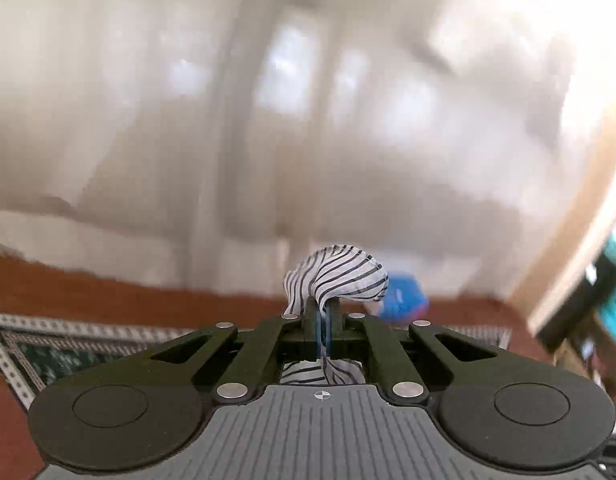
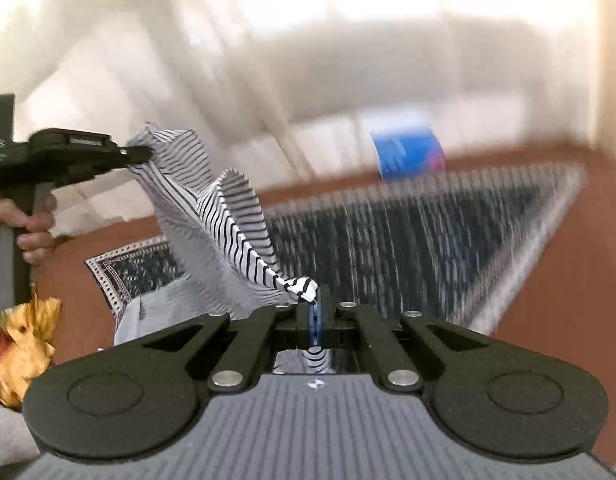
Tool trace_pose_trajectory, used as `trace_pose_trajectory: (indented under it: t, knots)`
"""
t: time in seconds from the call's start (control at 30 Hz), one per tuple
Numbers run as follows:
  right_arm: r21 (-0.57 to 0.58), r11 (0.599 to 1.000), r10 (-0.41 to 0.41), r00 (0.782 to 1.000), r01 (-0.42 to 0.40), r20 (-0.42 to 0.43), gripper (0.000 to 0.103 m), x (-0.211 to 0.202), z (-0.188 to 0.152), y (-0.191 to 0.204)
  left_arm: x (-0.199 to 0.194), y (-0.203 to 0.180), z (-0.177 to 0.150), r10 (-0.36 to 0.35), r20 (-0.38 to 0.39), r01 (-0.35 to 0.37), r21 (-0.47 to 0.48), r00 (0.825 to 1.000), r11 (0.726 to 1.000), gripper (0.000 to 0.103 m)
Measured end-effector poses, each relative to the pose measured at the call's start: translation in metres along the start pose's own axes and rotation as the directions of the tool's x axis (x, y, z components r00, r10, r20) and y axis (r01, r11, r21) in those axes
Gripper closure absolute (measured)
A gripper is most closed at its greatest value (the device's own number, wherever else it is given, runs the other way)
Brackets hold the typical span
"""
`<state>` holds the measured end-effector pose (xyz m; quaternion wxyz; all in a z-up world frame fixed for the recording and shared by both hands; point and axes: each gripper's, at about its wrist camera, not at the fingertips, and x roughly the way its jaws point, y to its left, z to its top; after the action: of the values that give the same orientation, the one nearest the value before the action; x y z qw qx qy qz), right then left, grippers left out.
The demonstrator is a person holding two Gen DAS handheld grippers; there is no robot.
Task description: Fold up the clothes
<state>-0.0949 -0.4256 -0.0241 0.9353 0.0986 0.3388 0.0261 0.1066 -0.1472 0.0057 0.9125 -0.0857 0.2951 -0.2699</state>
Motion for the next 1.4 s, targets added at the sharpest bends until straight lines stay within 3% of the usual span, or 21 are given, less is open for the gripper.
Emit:
trace_pose_trajectory:
  t: [0.17, 0.37, 0.53, 0.73, 0.77, 0.83, 0.9, 0.97, 1.0, 1.07, 1.13, 1.23, 1.4]
  knots:
    - [-0.166, 0.986, 0.017, 0.997, -0.003, 0.08, 0.102, 0.019, 0.068, 0.026, -0.023, 0.023, 0.034, 0.09, 0.107, -0.084, -0.059, 0.99, 0.995, 0.103]
    - [-0.233, 0.972, 0.024, 0.994, 0.003, 0.11, 0.102, 0.065, 0.12, 0.052, -0.013, 0.05, 0.054, 0.197, 0.14, -0.179, -0.126, 0.97, 0.976, 0.103]
    - [-0.22, 0.975, 0.018, 0.997, -0.002, 0.068, 0.102, 0.139, 0.133, 0.066, 0.043, 0.085, 0.054, 0.304, 0.058, -0.291, -0.166, 0.951, 0.942, 0.103]
    - [-0.138, 0.99, -0.008, 0.999, 0.0, -0.053, 0.101, 0.245, 0.115, 0.061, 0.136, 0.126, 0.029, 0.4, -0.094, -0.411, -0.163, 0.912, 0.897, 0.103]
    - [-0.125, 0.992, -0.008, 0.997, -0.002, -0.077, 0.1, 0.26, 0.11, 0.06, 0.148, 0.132, 0.024, 0.408, -0.118, -0.422, -0.154, 0.905, 0.893, 0.101]
    - [-0.092, 0.996, 0.008, 0.994, -0.019, -0.111, 0.096, 0.283, 0.101, 0.056, 0.17, 0.143, 0.013, 0.419, -0.171, -0.443, -0.137, 0.891, 0.886, 0.078]
    - [-0.064, 0.998, 0.003, 0.991, -0.012, -0.13, 0.076, 0.293, 0.093, 0.051, 0.184, 0.155, 0.005, 0.434, -0.214, -0.466, -0.127, 0.875, 0.876, 0.074]
    - [-0.053, 0.999, -0.005, 0.993, -0.001, -0.117, 0.061, 0.292, 0.09, 0.043, 0.187, 0.168, -0.001, 0.432, -0.241, -0.471, -0.136, 0.869, 0.872, 0.058]
    - [-0.05, 0.999, -0.008, 0.994, 0.003, -0.108, 0.053, 0.288, 0.09, 0.037, 0.184, 0.174, -0.004, 0.433, -0.25, -0.474, -0.139, 0.866, 0.869, 0.056]
    - [-0.042, 0.999, -0.009, 0.996, 0.005, -0.092, 0.053, 0.281, 0.093, 0.027, 0.166, 0.185, -0.009, 0.44, -0.252, -0.482, -0.139, 0.862, 0.865, 0.052]
    - [-0.029, 0.999, -0.018, 0.997, 0.016, -0.081, 0.053, 0.27, 0.099, 0.014, 0.148, 0.191, -0.01, 0.428, -0.25, -0.471, -0.145, 0.868, 0.87, 0.048]
    - [0.001, 1.0, -0.013, 0.997, 0.013, -0.082, 0.047, 0.256, 0.095, -0.005, 0.117, 0.194, -0.026, 0.36, -0.25, -0.403, -0.146, 0.899, 0.904, 0.04]
    - [0.004, 0.999, -0.046, 0.984, 0.047, -0.171, 0.045, 0.258, 0.055, -0.03, 0.074, 0.196, -0.087, 0.322, -0.34, -0.368, -0.079, 0.883, 0.926, 0.03]
